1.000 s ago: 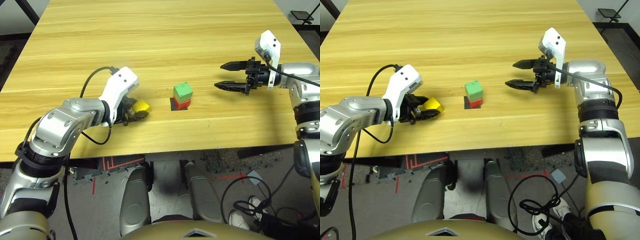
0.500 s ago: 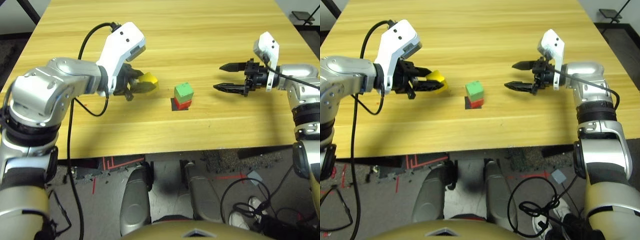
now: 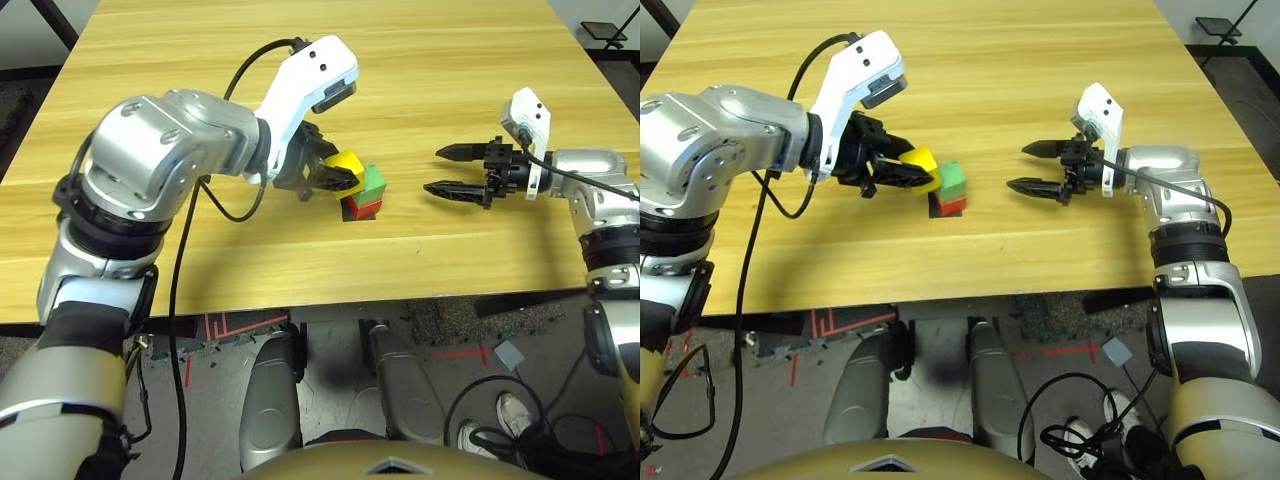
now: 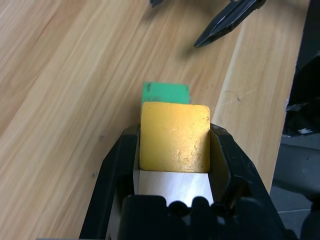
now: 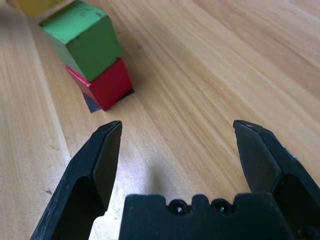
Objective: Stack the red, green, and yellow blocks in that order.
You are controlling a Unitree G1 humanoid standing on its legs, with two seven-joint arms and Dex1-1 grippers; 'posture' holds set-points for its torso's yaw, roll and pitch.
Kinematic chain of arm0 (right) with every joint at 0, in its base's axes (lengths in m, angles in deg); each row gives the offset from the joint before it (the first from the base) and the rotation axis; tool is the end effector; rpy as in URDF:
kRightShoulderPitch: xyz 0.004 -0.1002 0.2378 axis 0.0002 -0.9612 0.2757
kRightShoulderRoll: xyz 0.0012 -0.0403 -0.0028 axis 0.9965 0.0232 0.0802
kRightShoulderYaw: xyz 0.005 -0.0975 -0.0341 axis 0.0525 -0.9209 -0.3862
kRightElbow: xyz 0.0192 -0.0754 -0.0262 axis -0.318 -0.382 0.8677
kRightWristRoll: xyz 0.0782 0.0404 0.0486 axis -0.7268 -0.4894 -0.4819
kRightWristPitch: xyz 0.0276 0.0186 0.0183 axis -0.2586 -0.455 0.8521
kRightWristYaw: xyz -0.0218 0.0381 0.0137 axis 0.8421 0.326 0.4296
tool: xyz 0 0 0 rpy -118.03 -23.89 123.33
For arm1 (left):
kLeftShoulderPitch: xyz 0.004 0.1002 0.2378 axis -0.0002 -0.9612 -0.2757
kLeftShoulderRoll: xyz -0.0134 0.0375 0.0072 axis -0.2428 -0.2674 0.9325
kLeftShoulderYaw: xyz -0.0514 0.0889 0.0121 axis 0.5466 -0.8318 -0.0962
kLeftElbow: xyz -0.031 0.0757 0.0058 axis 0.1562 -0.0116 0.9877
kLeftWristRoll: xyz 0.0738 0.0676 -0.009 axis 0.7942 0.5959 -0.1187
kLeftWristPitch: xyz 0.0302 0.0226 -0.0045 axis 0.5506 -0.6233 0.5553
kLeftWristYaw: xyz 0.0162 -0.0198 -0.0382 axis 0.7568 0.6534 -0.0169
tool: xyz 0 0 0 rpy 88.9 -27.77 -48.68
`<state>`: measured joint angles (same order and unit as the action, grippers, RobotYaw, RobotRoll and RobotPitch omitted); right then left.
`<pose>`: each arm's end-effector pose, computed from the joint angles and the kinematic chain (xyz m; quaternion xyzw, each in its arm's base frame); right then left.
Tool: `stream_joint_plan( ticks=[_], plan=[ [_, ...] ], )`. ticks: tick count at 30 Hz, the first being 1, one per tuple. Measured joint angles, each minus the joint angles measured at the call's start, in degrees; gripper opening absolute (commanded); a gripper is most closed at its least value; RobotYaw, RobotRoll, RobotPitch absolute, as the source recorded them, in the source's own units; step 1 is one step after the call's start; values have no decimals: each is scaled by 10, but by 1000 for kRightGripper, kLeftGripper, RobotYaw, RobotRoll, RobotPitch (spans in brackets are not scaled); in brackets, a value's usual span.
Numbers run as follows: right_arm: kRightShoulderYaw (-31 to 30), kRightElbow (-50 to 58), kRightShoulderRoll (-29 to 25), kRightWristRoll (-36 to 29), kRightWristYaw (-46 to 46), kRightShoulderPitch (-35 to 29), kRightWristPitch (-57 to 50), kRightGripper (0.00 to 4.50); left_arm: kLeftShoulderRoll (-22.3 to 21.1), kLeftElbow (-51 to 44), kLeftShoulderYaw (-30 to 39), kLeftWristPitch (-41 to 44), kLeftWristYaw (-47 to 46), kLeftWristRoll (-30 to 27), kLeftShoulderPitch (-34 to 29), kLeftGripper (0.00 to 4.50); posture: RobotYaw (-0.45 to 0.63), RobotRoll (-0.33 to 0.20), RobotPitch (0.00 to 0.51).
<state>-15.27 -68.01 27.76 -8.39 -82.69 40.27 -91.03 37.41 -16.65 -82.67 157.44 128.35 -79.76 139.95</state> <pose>0.3190 -0.2770 0.1994 -0.1549 0.0755 0.5134 0.8407 0.2716 0.1175 0.2872 0.2357 0.1792 -0.5162 0.8036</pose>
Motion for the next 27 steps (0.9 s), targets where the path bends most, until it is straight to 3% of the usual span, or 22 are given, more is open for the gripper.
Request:
stream_joint_plan(
  ticks=[19,26,27],
  plan=[
    [10,71,-18,-21,25,-50,-47,4500,53,68,-33,-72,25,52,21,1968,8,78,213],
    [11,88,-19,-27,31,-54,-57,4500,54,77,-44,-92,32,71,20,1968,9,73,219],
    [11,88,-20,-27,32,-55,-58,4500,55,80,-44,-95,32,73,19,2318,10,72,219]
  ],
)
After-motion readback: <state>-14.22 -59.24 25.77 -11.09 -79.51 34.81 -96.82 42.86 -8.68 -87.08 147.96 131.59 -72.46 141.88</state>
